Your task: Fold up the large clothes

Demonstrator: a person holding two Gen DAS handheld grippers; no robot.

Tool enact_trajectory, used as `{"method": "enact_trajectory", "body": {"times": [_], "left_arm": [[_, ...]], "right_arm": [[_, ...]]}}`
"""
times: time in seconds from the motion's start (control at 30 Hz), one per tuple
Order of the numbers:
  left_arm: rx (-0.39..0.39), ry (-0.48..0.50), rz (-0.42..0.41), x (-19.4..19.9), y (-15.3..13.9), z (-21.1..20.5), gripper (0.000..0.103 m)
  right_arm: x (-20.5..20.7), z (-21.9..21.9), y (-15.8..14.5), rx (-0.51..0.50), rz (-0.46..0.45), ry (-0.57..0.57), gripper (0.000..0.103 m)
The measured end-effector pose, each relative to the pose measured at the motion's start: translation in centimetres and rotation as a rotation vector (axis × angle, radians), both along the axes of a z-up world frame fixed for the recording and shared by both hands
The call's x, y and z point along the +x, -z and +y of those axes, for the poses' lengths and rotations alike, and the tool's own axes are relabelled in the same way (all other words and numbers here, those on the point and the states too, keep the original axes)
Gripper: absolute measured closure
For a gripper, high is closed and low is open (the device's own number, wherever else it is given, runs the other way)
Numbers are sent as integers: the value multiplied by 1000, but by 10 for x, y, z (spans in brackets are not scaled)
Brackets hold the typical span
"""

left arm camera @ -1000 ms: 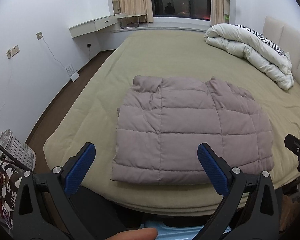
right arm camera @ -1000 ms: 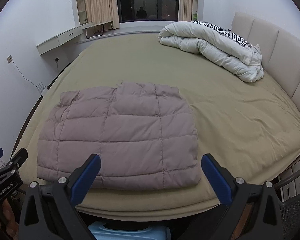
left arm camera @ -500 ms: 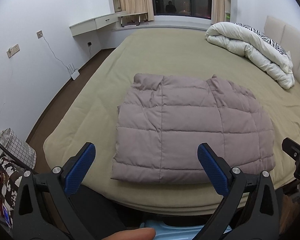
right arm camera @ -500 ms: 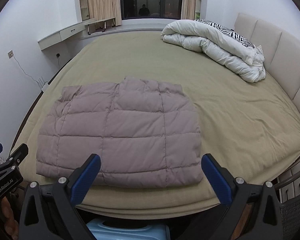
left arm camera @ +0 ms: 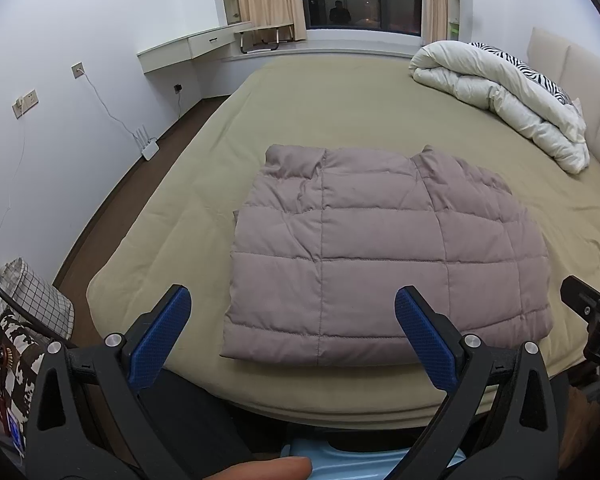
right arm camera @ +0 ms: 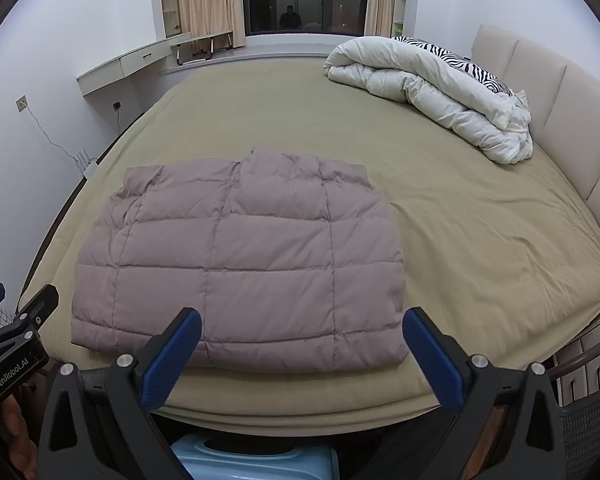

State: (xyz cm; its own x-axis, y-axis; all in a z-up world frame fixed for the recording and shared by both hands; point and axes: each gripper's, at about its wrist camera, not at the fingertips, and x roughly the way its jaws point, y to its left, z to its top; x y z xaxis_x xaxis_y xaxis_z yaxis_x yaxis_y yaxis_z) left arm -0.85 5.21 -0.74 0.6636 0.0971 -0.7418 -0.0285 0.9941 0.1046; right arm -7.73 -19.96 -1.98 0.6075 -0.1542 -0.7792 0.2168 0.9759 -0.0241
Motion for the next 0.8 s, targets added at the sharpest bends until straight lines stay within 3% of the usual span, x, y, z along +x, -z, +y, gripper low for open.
{"method": "enact_trajectory", "body": {"times": [0.8], "left_arm": [[2,11,3,4,1,4,0]], "right_arm": [[-1,-4,2,3,3,-6,0]]}}
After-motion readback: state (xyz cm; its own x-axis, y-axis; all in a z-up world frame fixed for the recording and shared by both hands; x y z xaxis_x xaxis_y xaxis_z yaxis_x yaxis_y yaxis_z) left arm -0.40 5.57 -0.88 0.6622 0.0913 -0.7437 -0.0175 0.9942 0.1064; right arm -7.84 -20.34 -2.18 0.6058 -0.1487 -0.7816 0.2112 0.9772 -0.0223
